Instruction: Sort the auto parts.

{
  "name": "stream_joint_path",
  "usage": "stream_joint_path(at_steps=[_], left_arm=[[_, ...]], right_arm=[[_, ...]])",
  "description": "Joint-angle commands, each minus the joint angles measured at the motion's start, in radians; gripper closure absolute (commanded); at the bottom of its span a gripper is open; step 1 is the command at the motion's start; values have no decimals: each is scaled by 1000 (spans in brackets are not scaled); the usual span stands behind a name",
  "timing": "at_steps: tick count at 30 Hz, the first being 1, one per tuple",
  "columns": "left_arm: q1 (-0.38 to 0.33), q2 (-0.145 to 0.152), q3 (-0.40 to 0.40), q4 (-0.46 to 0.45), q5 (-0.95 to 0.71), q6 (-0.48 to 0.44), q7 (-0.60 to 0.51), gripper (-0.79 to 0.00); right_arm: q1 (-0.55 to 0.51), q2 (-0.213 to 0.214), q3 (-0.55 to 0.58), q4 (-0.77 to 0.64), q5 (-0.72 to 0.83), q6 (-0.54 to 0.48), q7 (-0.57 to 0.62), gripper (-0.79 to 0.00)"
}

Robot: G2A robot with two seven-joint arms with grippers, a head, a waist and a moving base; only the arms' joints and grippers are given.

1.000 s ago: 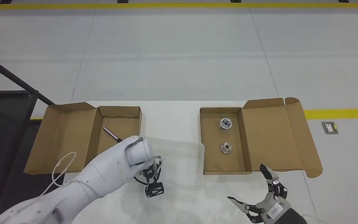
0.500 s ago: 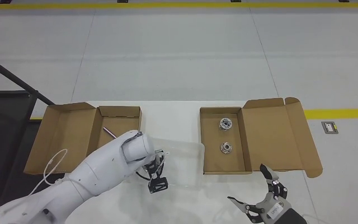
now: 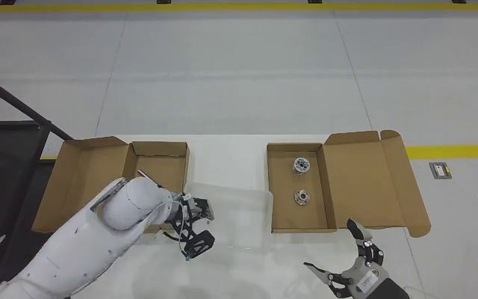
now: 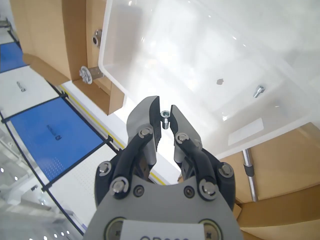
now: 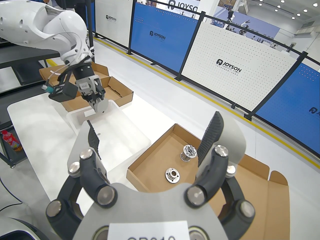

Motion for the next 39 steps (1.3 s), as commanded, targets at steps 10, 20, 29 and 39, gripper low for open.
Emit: stream_joint_path(at_steps=[10,20,29,39], left_arm=[[307,106,-319,-48,-207,283,17,0],[315,102,-316,-28,-221,267,-26,0],[300,110,-361,119,-254,150,-56,0],[368,152,-412,176,-160,-75,-79,0]], right_arm=[[0,0,0,0,0,0,0,-785],[0,0,0,0,0,0,0,-785],[0,0,0,0,0,0,0,-785],[0,0,0,0,0,0,0,-785]])
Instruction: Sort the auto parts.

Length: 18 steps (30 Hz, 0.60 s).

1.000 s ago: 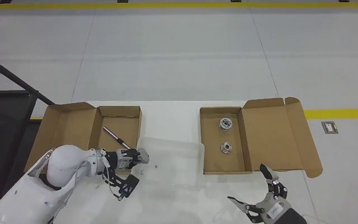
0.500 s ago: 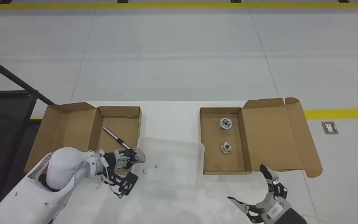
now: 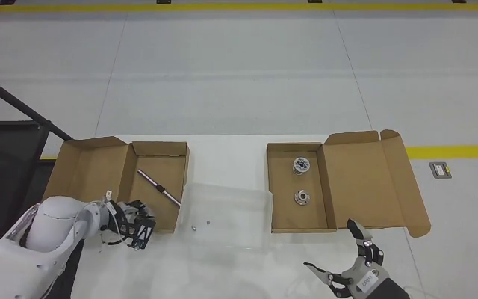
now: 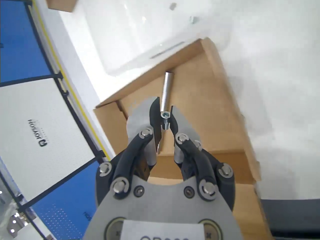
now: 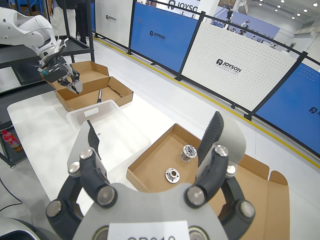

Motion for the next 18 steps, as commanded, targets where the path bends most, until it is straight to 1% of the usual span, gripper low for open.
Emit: stream_joint_path(at_steps=[1,5,7,10,12,14,16,18], left_arm=[[2,3,15,14,34,-59,-15,0],[-31,-4,55,71,56,-150,-53,0],[-58,-16,58,110,19,-147,-95,0],[-91,-39,80,155,-18,-143,-197,0],[-115,-56,89,177,-59,-107,-260,0],[-131,-69,98,190,-104,-76,-271,0],[-147,-77,117,196,-85,-94,-330,0],[-164,-87,138,204,-94,-102,-338,0]], right_arm=[[0,0,0,0,0,0,0,-785],[0,0,0,0,0,0,0,-785],[0,0,0,0,0,0,0,-785],[0,0,0,0,0,0,0,-785],[0,0,0,0,0,0,0,-785],[0,0,0,0,0,0,0,-785],[0,0,0,0,0,0,0,-785],[0,0,0,0,0,0,0,-785]])
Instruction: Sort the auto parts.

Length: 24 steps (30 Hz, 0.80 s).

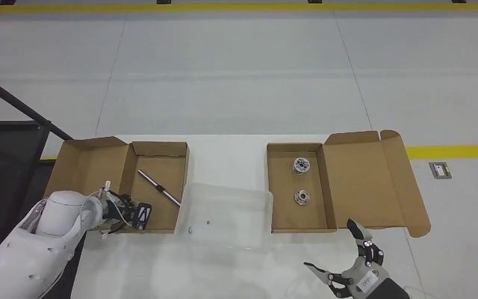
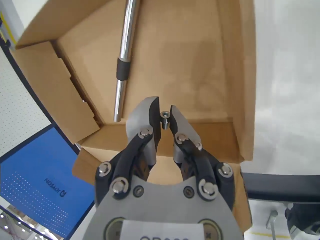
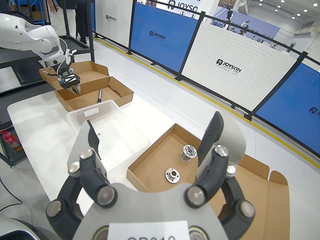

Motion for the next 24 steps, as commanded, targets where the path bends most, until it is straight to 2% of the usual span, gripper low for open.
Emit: stream_joint_path(at_steps=[1,9,16,21,24], left_arm=[[-20,-10,23,17,-5,-1,-15,0],[-137,-75,143,162,-23,29,-36,0],[-223,-122,236,280,-15,54,29,0],[-267,-145,278,338,-2,57,51,-89],[-283,-155,293,363,-1,62,60,-169]], right_arm=[[0,0,0,0,0,0,0,-785],[0,0,0,0,0,0,0,-785],[0,0,0,0,0,0,0,-785],[0,0,0,0,0,0,0,-785],[0,0,0,0,0,0,0,-785]])
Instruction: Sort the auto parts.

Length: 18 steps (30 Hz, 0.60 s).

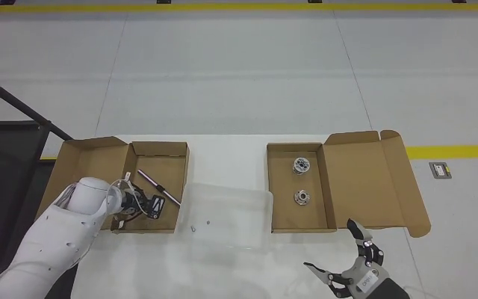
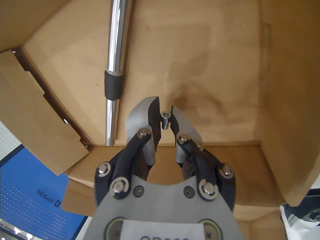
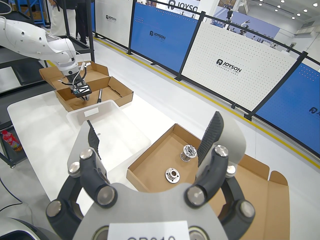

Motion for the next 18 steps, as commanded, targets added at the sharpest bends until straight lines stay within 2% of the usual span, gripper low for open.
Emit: stream_joint_path(at_steps=[1,10,12,15,18], left_arm=[[-9,-6,9,15,-1,3,8,-185],[-31,-16,25,35,-3,15,23,-231],[-33,-15,22,31,-1,15,21,-265],[-33,-7,16,9,12,4,15,-262],[-30,13,-14,-32,20,-6,17,-262]], right_arm=[[0,0,0,0,0,0,0,-785],[0,0,0,0,0,0,0,-785],[0,0,0,0,0,0,0,-785],[0,0,0,0,0,0,0,-785],[0,0,0,0,0,0,0,-785]])
